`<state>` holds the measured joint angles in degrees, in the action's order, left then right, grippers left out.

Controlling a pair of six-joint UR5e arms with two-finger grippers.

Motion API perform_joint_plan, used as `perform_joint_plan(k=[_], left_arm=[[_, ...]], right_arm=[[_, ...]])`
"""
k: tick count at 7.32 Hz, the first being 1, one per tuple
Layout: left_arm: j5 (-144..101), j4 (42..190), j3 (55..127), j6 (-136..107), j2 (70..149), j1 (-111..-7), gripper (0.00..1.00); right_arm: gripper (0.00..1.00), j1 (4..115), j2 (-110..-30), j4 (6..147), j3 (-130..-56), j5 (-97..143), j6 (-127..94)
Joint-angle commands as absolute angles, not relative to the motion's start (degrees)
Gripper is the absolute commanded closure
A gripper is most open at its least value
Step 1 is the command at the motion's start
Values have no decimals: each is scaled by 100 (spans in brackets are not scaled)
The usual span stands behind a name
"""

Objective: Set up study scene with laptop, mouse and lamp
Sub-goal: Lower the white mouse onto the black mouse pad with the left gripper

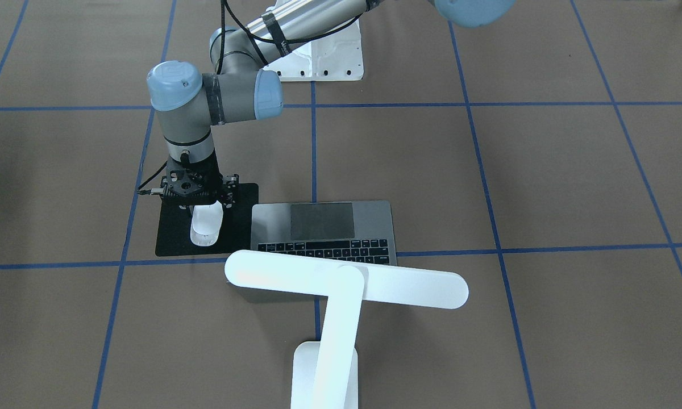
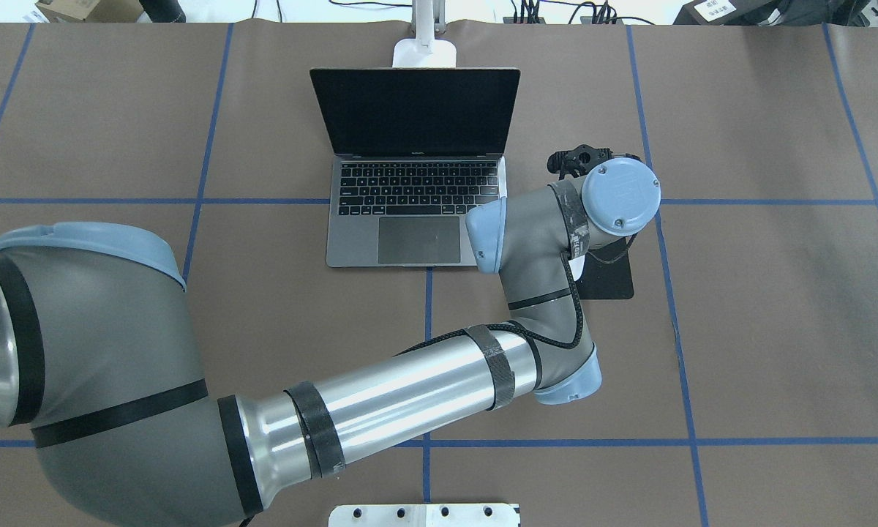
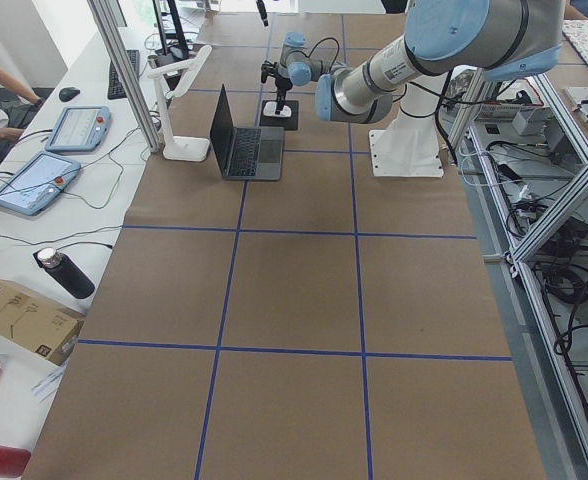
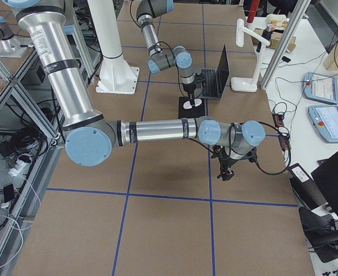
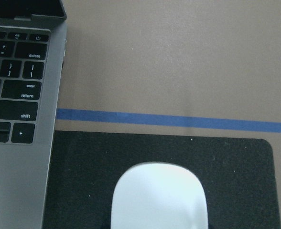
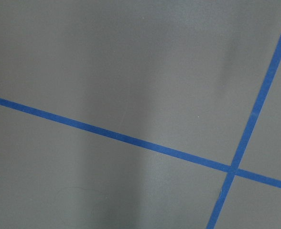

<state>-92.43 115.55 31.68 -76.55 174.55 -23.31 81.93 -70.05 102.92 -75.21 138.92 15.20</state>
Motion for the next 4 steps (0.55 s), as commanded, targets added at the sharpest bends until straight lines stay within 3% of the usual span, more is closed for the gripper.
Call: perform_joint_plan(k=[1,2,4], left_arm=[[-9237,11558,3190,-7594,17455,-2329,1],[-9263,11558,3243,-7594,17455,-2355,1],[-9543,11261,4274,-7594,17107,-2635,1]], right_arm=[[1,8191,-7005,10283,-7497,13896,1521],[1,8191,-6996,10292,-7497,13896,1521],[1,8191,-6952,10283,-7506,13896,1521]])
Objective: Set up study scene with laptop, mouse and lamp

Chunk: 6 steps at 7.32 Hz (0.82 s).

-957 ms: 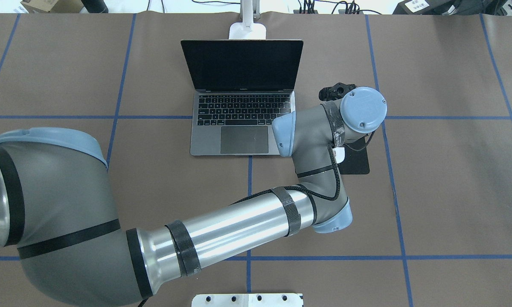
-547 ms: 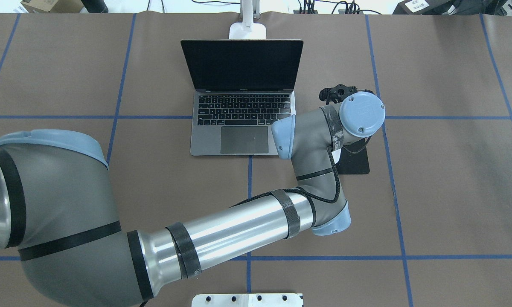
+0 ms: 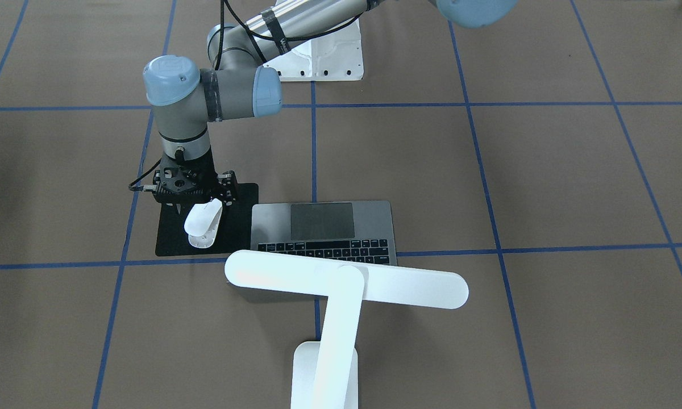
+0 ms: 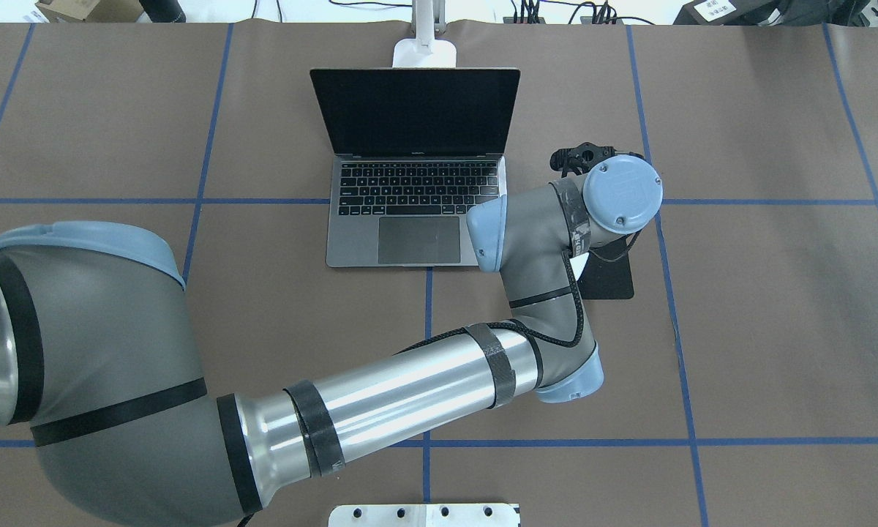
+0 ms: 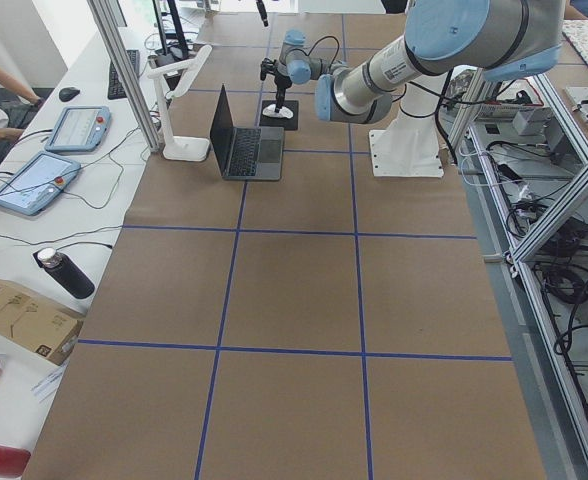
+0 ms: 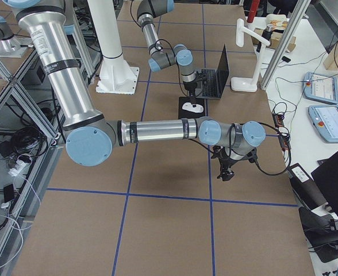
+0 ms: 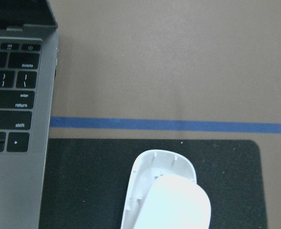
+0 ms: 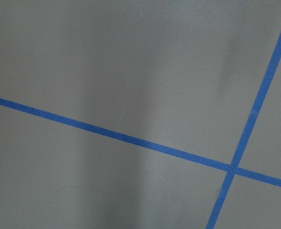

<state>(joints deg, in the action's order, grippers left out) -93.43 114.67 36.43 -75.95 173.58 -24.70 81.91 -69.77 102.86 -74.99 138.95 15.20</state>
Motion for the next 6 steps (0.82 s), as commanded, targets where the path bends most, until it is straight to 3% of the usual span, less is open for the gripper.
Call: perform_joint_plan(k=[1,4,6], left_arm=[[-10067,10676,5420,-7568,16460,-2872,1],[-11176,9643,8814,-6552,13992,-3714,1],[-12185,9580,10103,-5052,12295,-4706,1]], right_arm=[[1,8191,-6943,10275,-7506,13896,1521],[1,8200,-6926,10125,-7585,13878,1389],[1,8200,-6926,10116,-7611,13834,1389]])
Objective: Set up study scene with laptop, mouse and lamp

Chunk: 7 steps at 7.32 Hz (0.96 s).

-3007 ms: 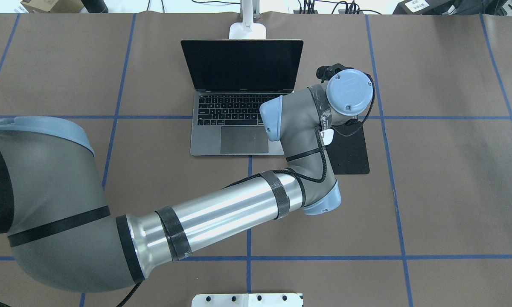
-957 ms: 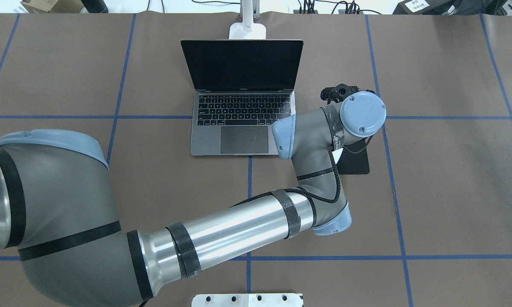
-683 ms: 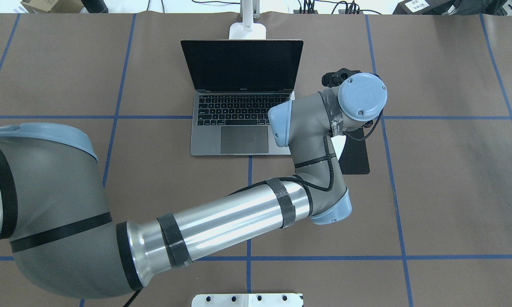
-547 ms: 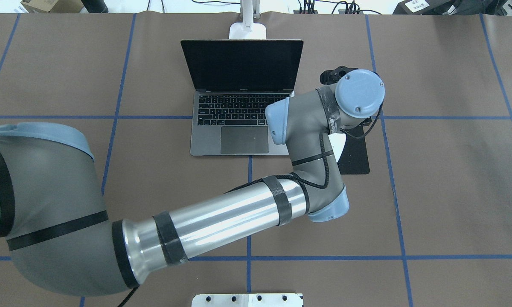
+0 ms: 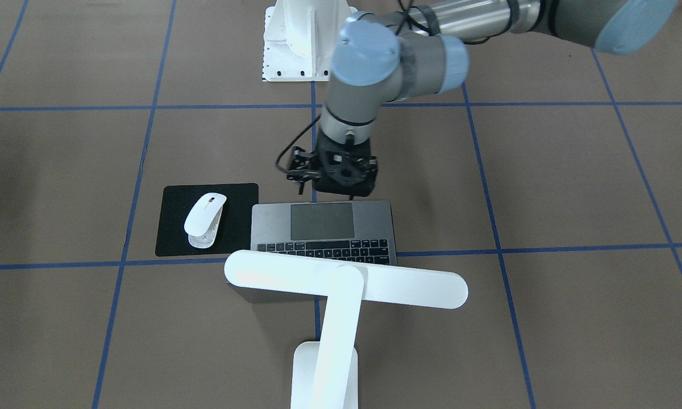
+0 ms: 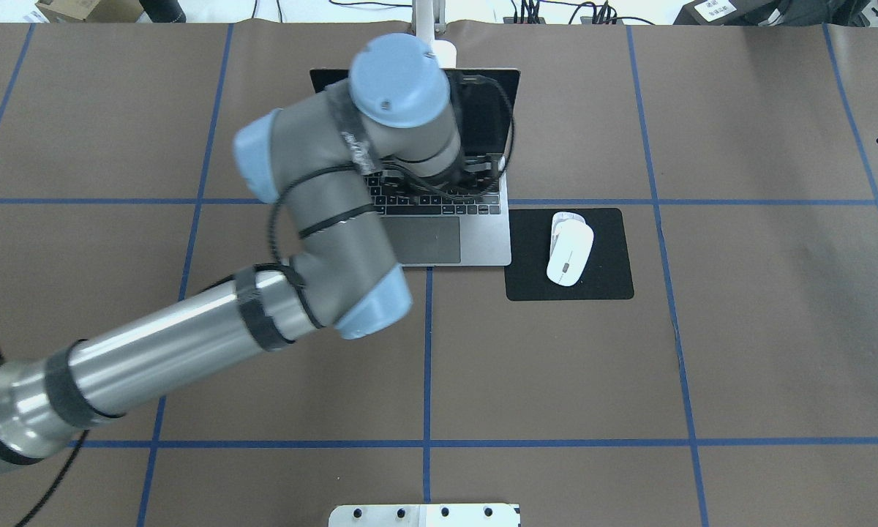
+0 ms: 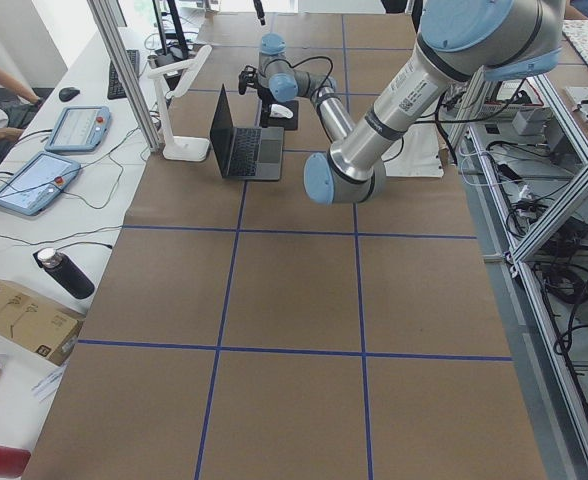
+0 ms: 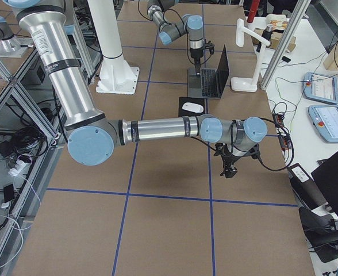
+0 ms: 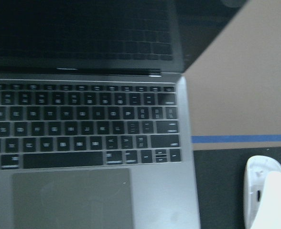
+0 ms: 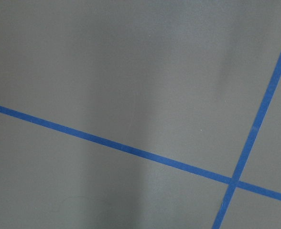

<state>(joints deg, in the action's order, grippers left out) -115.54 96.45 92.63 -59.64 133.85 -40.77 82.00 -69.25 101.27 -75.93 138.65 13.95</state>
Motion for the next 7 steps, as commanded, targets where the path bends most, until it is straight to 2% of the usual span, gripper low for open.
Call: perform_joint_plan(k=[1,3,4,7], left_arm=[[-12547,9589,10255,-4375,11669,-5129,1],[-13024,9580,10327,-2846,10587,-6173,1],[-13051,9510,10223,-2056,10286,-6605,1],[-13051,8552,9259,503,10283,-7757,1]], right_arm=[[1,8200,-6917,10020,-7646,13782,1371],[1,8209,-7031,9425,-7794,13476,672],[1,8209,-7197,9239,-7961,13317,477],[1,8218,-7585,8701,-8051,13298,413]])
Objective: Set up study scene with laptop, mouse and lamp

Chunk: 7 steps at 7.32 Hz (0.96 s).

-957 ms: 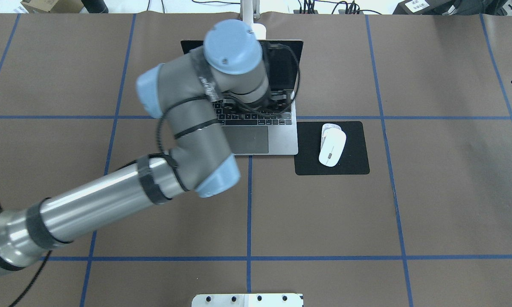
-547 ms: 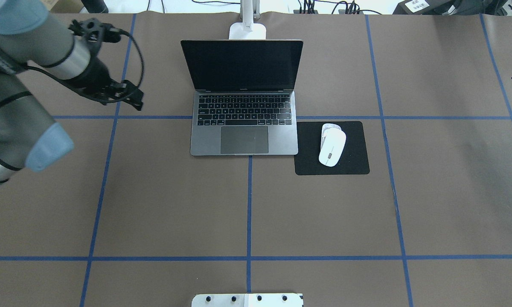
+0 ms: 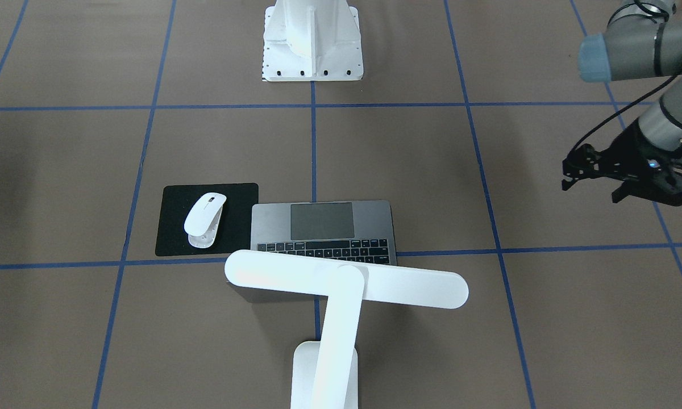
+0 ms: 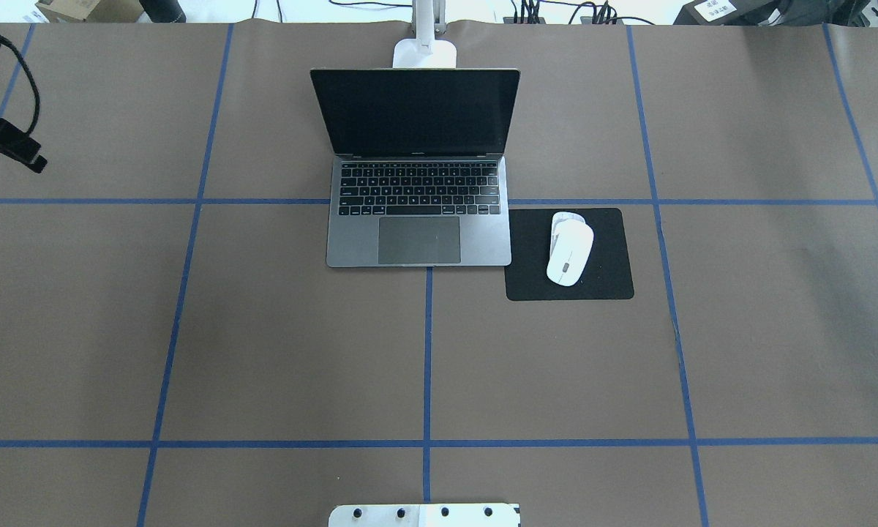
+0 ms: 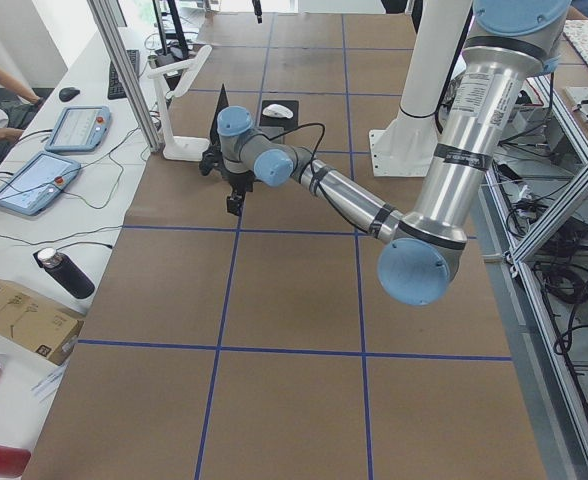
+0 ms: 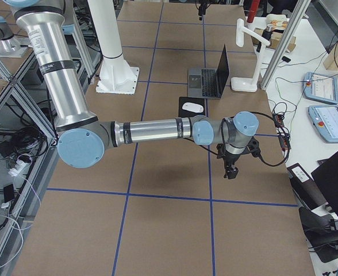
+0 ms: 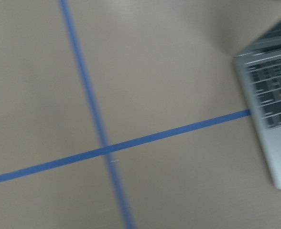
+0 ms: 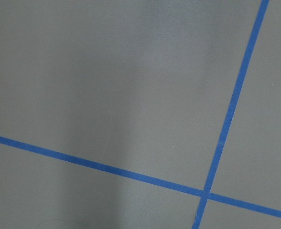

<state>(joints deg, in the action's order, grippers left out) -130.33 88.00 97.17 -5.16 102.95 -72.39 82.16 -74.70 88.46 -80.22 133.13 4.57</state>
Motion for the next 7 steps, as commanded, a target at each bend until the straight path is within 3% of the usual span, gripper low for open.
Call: perform_joint_plan(k=[1,7], left_arm=[[-13095,8560,8994,571,10274,-7978,1],[-13658,8613,9000,501,10195,-8007,1]], right_arm=[[1,8218,-7585,8692,-8077,13307,135],[1,8209,-7567,8684,-8112,13307,-26]])
